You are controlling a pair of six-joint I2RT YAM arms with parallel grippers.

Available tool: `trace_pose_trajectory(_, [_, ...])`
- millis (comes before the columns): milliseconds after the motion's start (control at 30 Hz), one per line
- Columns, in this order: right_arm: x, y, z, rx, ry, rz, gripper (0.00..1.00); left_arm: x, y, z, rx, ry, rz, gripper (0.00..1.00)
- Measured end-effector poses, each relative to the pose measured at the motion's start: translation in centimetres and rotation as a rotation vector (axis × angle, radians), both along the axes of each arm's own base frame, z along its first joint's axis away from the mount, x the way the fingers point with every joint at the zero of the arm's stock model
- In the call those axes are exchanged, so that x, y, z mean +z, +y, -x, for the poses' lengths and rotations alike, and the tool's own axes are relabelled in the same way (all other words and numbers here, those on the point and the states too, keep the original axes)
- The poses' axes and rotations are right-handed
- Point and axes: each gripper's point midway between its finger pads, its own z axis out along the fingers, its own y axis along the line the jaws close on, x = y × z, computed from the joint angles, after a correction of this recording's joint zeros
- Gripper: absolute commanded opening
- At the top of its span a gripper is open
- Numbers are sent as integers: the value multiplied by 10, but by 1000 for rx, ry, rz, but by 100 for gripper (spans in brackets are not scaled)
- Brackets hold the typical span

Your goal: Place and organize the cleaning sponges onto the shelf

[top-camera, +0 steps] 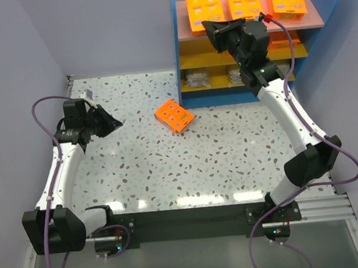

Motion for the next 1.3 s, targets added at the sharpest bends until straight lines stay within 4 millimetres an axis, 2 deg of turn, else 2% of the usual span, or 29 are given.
trace_pose_trajectory(167, [12, -3, -7, -25, -20, -51, 0, -2, -1, 2, -4, 6, 7, 17])
trace_pose_trajectory(367, [-4, 1, -28, -44, 21, -86, 0, -12, -6, 6, -12, 41, 35, 17])
trace_pose_trajectory(400, [-8, 3, -32, -44, 29, -89, 2, -13, -6, 6, -13, 44, 38, 17])
trace_pose_trajectory(500, [-12, 6, -39, -44, 31, -110, 24, -13, -7, 6, -15, 42, 43, 17])
trace_pose_trajectory(533, [-10, 6, -40, -43, 27, -116, 38, -13, -7, 5, -16, 41, 44, 17])
trace_pose_trajectory(600, [-6, 6, -39, -41, 19, -122, 48, -12, -8, 4, -14, 40, 49, 17])
trace_pose_trajectory(633, [-4, 7, -39, -36, 11, -125, 56, -12, -8, 4, -14, 40, 49, 17])
trace_pose_trajectory(800, [8, 12, -28, 16, -39, -133, 68, -16, -8, -2, -9, 46, 57, 18])
trace_pose_trajectory(900, [2, 14, -5, 56, -33, -111, 69, -18, -8, -12, -6, 49, 65, 17])
trace_pose_trajectory(967, [-1, 16, 23, 98, -38, -80, 68, -21, -8, -26, 0, 50, 72, 14])
trace_pose_trajectory(1167, [-6, 40, 143, 296, -98, 63, 66, -36, -16, -90, 8, 39, 87, 2])
trace_pose_trajectory(1233, [-20, 44, 180, 368, -104, 116, 66, -46, -27, -117, -3, 36, 83, 0])
trace_pose_trajectory(1300, [-49, 39, 203, 407, -77, 170, 67, -57, -40, -138, -22, 47, 78, 0])
